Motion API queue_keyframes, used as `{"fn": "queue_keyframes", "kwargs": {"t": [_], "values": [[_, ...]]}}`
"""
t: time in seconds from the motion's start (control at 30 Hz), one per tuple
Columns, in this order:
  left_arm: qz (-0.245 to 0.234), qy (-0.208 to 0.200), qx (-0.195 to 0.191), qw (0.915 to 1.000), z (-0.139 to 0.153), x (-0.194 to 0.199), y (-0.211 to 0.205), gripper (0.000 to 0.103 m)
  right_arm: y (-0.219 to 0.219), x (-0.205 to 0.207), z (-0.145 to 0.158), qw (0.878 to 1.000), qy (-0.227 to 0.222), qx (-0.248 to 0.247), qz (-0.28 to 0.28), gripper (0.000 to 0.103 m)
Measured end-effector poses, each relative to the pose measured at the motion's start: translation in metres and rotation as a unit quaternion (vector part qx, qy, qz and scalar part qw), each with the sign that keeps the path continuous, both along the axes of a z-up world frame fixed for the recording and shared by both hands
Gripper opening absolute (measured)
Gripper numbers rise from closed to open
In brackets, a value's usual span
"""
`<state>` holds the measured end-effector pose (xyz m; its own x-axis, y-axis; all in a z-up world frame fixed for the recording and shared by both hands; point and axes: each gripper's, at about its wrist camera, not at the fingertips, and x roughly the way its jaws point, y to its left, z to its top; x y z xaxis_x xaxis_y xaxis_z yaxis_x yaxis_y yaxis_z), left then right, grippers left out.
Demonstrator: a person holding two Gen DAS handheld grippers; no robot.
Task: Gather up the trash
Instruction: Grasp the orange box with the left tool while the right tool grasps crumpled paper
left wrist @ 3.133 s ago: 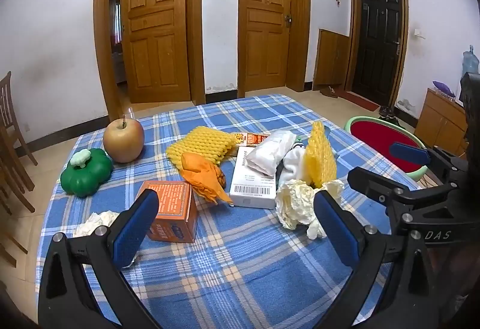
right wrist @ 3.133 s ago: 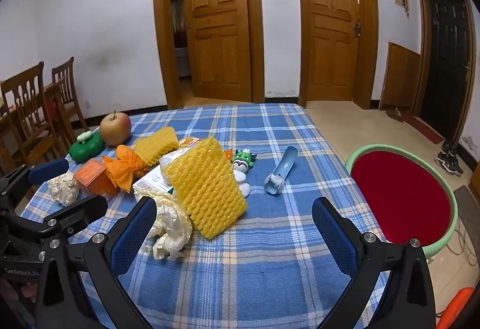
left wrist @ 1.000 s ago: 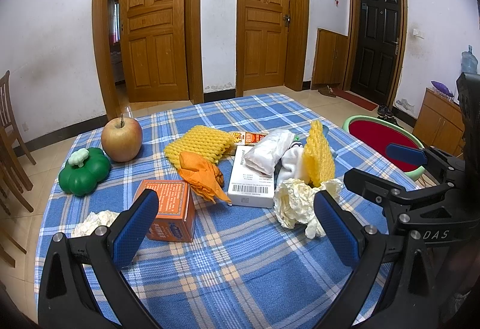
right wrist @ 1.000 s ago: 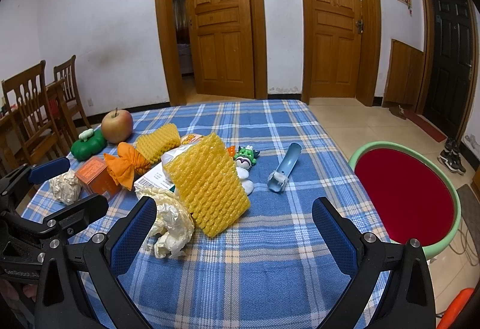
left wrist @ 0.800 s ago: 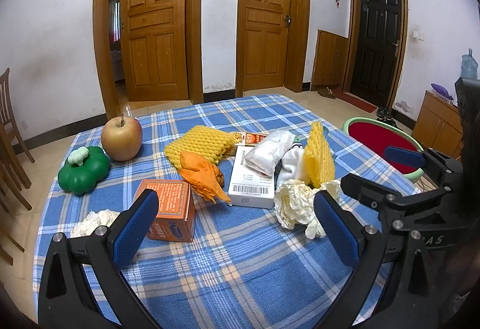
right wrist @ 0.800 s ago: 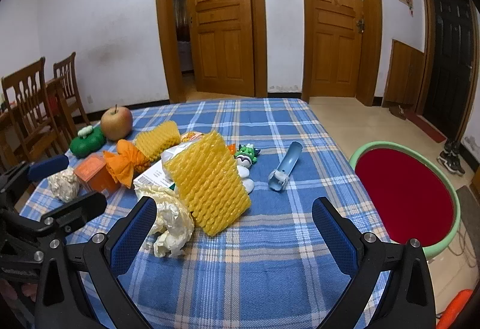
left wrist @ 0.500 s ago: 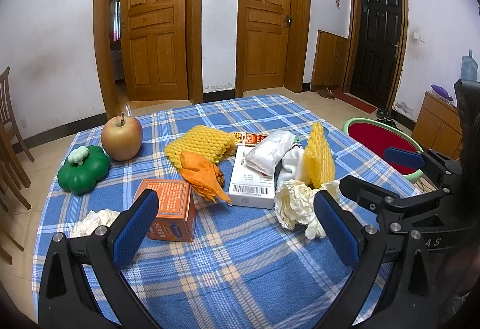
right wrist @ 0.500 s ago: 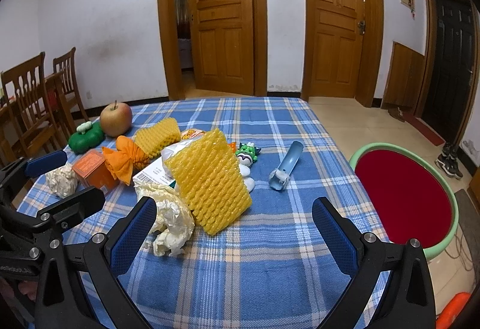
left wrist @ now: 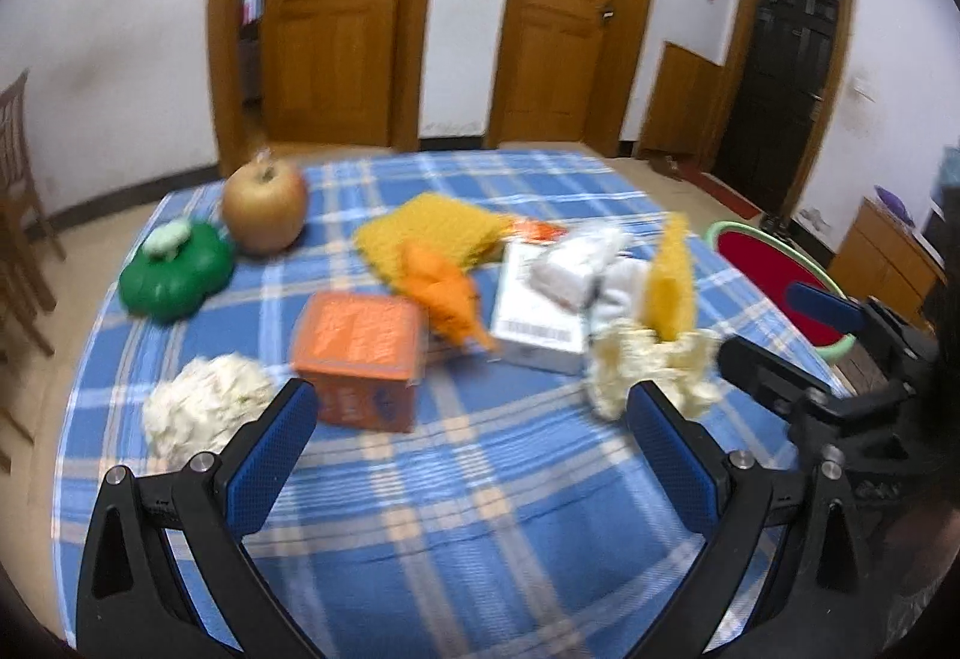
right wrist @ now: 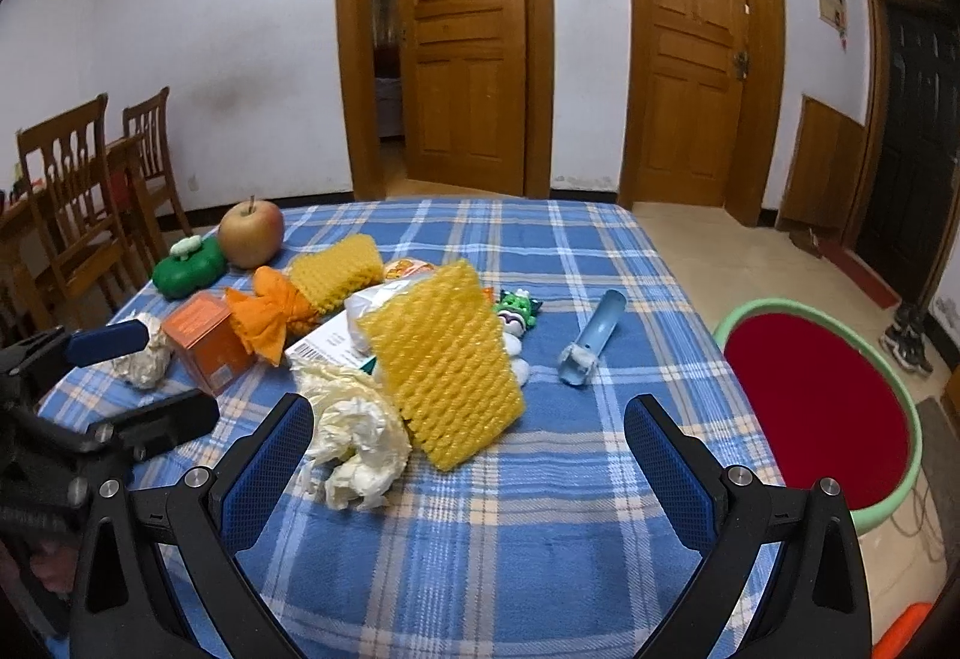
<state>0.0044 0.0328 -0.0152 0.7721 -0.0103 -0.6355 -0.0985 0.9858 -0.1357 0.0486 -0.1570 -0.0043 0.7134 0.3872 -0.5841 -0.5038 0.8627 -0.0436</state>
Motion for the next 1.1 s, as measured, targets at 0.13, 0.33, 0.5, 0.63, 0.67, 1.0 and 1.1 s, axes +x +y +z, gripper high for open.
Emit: {"fn": "queue_keyframes", "kwargs": {"t": [0.13, 0.33, 0.5, 0.63, 0.67, 1.0, 1.1], "values": [[0.025, 0.021, 0.005, 0.9995, -0.008, 0.007, 0.012, 0.101, 0.003, 0.000, -0.001, 1.000, 0.000, -0.008, 0.007, 0.103], [0.041, 0.027, 0.017, 0.9986, -0.009, 0.013, 0.024, 0.101, 0.000, 0.003, -0.001, 1.000, 0.009, -0.002, 0.006, 0.103], [0.031, 0.042, 0.003, 0.9986, -0.013, 0.031, 0.029, 0.101, 0.001, 0.005, -0.001, 1.000, 0.015, -0.004, 0.006, 0.103], [0.028, 0.051, -0.002, 0.9983, -0.016, 0.035, 0.029, 0.074, 0.001, 0.005, -0.001, 1.000, 0.019, -0.003, 0.007, 0.103], [0.026, 0.053, -0.005, 0.9983, -0.016, 0.035, 0.030, 0.061, 0.000, 0.006, -0.001, 1.000, 0.020, -0.003, 0.007, 0.103], [0.033, -0.016, -0.052, 0.9980, 0.003, -0.010, 0.037, 0.052, -0.006, 0.013, -0.006, 0.998, 0.063, 0.023, 0.013, 0.103], [0.034, -0.028, -0.057, 0.9974, 0.011, -0.025, 0.037, 0.052, -0.008, 0.014, -0.012, 0.990, 0.121, 0.068, 0.031, 0.103]]}}
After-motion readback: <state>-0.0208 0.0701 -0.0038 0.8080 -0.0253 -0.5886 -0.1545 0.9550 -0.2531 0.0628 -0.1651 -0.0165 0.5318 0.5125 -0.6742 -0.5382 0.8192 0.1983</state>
